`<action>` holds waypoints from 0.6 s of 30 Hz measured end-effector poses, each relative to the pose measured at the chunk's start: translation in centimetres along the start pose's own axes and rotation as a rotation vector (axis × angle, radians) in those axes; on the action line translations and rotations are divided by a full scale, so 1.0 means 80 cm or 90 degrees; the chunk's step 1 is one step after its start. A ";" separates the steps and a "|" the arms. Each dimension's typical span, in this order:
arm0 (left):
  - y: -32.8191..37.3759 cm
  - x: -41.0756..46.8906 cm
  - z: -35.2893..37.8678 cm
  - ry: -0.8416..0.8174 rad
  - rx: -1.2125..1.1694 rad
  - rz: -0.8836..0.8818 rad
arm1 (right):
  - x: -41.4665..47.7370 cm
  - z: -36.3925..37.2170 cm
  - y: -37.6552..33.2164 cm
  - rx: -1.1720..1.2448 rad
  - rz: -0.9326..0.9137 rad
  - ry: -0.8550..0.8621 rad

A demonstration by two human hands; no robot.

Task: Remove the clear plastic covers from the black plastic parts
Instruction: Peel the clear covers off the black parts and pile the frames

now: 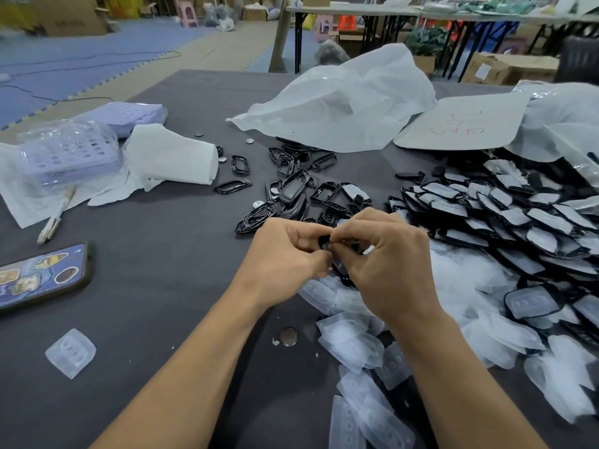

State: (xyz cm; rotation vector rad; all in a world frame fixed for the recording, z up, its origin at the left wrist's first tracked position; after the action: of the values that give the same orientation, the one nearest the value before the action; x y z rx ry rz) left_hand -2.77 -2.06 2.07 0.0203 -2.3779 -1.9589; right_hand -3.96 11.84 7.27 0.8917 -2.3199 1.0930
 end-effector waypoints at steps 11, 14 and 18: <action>-0.011 -0.001 -0.004 0.108 -0.205 -0.085 | -0.006 0.020 0.055 0.246 0.291 -0.015; -0.015 -0.001 -0.010 0.147 -0.252 -0.109 | -0.008 0.021 0.061 0.312 0.334 -0.038; -0.013 -0.001 -0.007 0.124 -0.259 -0.101 | -0.008 0.019 0.064 0.348 0.361 -0.016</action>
State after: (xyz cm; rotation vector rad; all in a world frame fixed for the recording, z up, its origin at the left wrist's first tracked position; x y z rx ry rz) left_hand -2.67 -2.81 1.17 0.3719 -1.8760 -2.3521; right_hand -7.29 13.36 3.32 0.4006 -2.3934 2.0238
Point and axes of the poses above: each hand's wrist, its own x-axis towards the middle knuckle, its own z-axis out of the palm, y = z × x, the point moved 8 cm from there along x, towards the middle knuckle, and after that the axes turned 2 degrees about -y, right-handed, at the moved point
